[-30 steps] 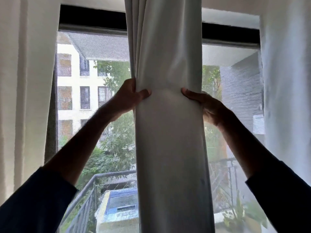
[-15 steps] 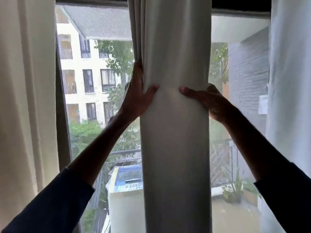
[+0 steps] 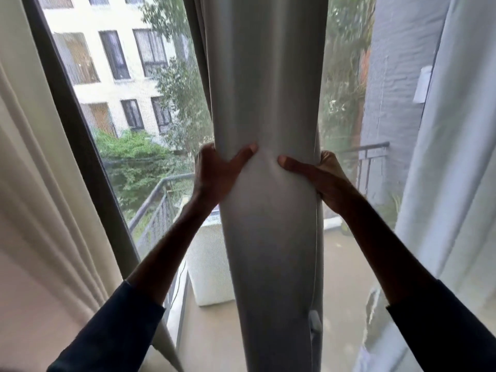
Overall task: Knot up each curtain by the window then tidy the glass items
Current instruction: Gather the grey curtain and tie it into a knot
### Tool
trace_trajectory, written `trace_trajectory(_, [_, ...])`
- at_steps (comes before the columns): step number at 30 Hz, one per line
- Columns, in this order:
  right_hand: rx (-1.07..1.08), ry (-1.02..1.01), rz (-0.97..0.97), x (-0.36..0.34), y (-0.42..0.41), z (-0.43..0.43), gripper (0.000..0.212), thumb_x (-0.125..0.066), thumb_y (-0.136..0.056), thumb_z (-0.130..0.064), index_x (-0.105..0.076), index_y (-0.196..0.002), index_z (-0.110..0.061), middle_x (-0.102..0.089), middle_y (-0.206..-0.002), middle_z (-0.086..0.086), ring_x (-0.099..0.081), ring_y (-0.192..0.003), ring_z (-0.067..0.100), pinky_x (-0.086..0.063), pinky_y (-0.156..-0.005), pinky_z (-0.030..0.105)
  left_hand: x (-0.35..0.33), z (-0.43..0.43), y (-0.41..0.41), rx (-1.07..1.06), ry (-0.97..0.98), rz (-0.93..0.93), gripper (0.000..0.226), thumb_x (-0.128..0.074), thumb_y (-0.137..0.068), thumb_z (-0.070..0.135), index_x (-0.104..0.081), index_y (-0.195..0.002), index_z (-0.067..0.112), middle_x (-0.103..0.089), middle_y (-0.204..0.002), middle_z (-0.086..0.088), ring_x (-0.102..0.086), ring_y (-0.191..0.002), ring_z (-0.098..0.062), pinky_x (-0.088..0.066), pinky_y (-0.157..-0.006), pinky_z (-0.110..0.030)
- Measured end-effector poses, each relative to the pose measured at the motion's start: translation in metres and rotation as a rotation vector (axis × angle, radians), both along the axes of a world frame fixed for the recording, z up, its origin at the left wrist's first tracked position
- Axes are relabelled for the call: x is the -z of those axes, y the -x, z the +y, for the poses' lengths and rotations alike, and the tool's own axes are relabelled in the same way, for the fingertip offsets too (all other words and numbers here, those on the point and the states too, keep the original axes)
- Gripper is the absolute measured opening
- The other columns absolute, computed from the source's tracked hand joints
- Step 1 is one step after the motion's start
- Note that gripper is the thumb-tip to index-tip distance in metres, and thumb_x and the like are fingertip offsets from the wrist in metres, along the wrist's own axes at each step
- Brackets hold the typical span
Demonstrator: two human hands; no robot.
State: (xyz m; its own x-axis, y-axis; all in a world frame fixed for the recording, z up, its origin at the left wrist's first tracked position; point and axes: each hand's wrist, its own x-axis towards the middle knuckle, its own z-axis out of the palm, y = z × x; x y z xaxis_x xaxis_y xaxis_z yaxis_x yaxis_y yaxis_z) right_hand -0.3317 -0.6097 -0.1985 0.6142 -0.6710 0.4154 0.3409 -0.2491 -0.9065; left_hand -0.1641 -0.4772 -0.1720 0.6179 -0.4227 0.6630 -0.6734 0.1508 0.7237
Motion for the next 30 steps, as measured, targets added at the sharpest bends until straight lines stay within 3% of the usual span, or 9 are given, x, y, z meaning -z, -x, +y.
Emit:
trace_trajectory(3, [0.015, -0.019, 0.042, 0.034, 0.011, 0.007, 0.034, -0.084, -0.080, -0.020, -0.075, -0.106, -0.001, -0.077, -0.101, 0.015, -0.075, -0.093, 0.031, -0.060, -0.086, 0.052, 0.018, 0.006, 0.009, -0.073, -0.046, 0.006, 0.029, -0.084, -0.068, 0.052, -0.073, -0.072, 0.026, -0.073, -0.075, 0.009, -0.072, -0.070, -0.002, -0.062, -0.065, -0.037])
trace_trajectory(11, [0.156, -0.036, 0.047, 0.085, 0.026, 0.015, 0.034, -0.089, -0.075, -0.022, -0.077, -0.099, 0.000, -0.078, -0.095, 0.012, -0.076, -0.090, 0.028, -0.062, -0.082, 0.045, 0.074, 0.010, 0.020, -0.159, -0.252, 0.007, 0.072, -0.070, -0.063, 0.076, -0.075, -0.087, 0.008, -0.075, -0.081, -0.002, -0.073, -0.076, -0.017, -0.060, -0.064, -0.038])
trace_trajectory(17, [0.445, 0.021, 0.105, 0.120, 0.022, 0.026, 0.029, -0.091, -0.071, -0.034, -0.078, -0.074, -0.007, -0.077, -0.073, 0.008, -0.075, -0.070, 0.019, -0.062, -0.058, 0.045, 0.111, 0.016, 0.041, -0.240, -0.277, -0.121, 0.061, -0.068, -0.082, 0.060, -0.070, -0.071, 0.000, -0.071, -0.070, -0.017, -0.069, -0.070, -0.033, -0.054, -0.060, -0.040])
trace_trajectory(21, [0.659, 0.130, 0.131, 0.136, 0.015, 0.038, 0.033, -0.085, -0.077, -0.039, -0.075, -0.069, -0.009, -0.065, -0.054, -0.005, -0.055, -0.047, -0.004, -0.043, -0.043, 0.026, 0.119, 0.016, 0.053, -0.292, -0.291, -0.177, 0.063, -0.061, -0.089, 0.057, -0.065, -0.069, -0.003, -0.067, -0.069, -0.026, -0.065, -0.070, -0.043, -0.052, -0.059, -0.041])
trace_trajectory(24, [0.905, 0.369, 0.182, 0.147, 0.006, 0.059, 0.039, -0.072, -0.090, -0.036, -0.064, -0.064, -0.008, -0.059, -0.051, 0.008, -0.053, -0.045, 0.021, -0.033, -0.047, 0.030, 0.117, 0.016, 0.067, -0.313, -0.333, -0.219, 0.056, -0.055, -0.096, 0.048, -0.064, -0.075, -0.003, -0.065, -0.075, -0.030, -0.063, -0.075, -0.048, -0.048, -0.063, -0.041])
trace_trajectory(25, [0.972, 0.428, 0.182, 0.151, 0.002, 0.067, 0.038, -0.067, -0.093, -0.034, -0.062, -0.066, -0.009, -0.057, -0.051, 0.012, -0.050, -0.046, 0.029, -0.029, -0.048, 0.030, 0.116, 0.015, 0.072, -0.313, -0.366, -0.243, 0.050, -0.054, -0.097, 0.042, -0.062, -0.076, -0.002, -0.065, -0.077, -0.031, -0.063, -0.077, -0.049, -0.046, -0.062, -0.040])
trace_trajectory(27, [0.992, 0.498, 0.138, 0.159, -0.005, 0.085, 0.030, -0.061, -0.094, -0.031, -0.066, -0.077, -0.007, -0.056, -0.054, 0.013, -0.042, -0.049, 0.026, -0.024, -0.052, 0.027, 0.115, 0.011, 0.081, -0.295, -0.458, -0.325, 0.029, -0.056, -0.093, 0.027, -0.058, -0.076, 0.004, -0.065, -0.079, -0.028, -0.063, -0.079, -0.049, -0.040, -0.059, -0.037])
trace_trajectory(29, [0.934, 0.545, 0.114, 0.170, -0.010, 0.098, 0.023, -0.068, -0.090, -0.023, -0.072, -0.102, -0.003, -0.068, -0.070, 0.013, -0.054, -0.062, 0.023, -0.029, -0.056, 0.021, 0.118, 0.010, 0.088, -0.244, -0.511, -0.403, 0.009, -0.056, -0.087, 0.017, -0.055, -0.083, 0.009, -0.066, -0.078, -0.022, -0.065, -0.078, -0.047, -0.036, -0.056, -0.034])
trace_trajectory(30, [0.912, 0.547, 0.119, 0.175, -0.011, 0.103, 0.033, -0.073, -0.086, -0.016, -0.069, -0.116, -0.002, -0.073, -0.082, 0.013, -0.059, -0.072, 0.020, -0.033, -0.059, 0.017, 0.120, 0.010, 0.090, -0.219, -0.522, -0.439, 0.007, -0.057, -0.087, 0.015, -0.055, -0.087, 0.008, -0.066, -0.078, -0.021, -0.065, -0.078, -0.046, -0.035, -0.056, -0.034])
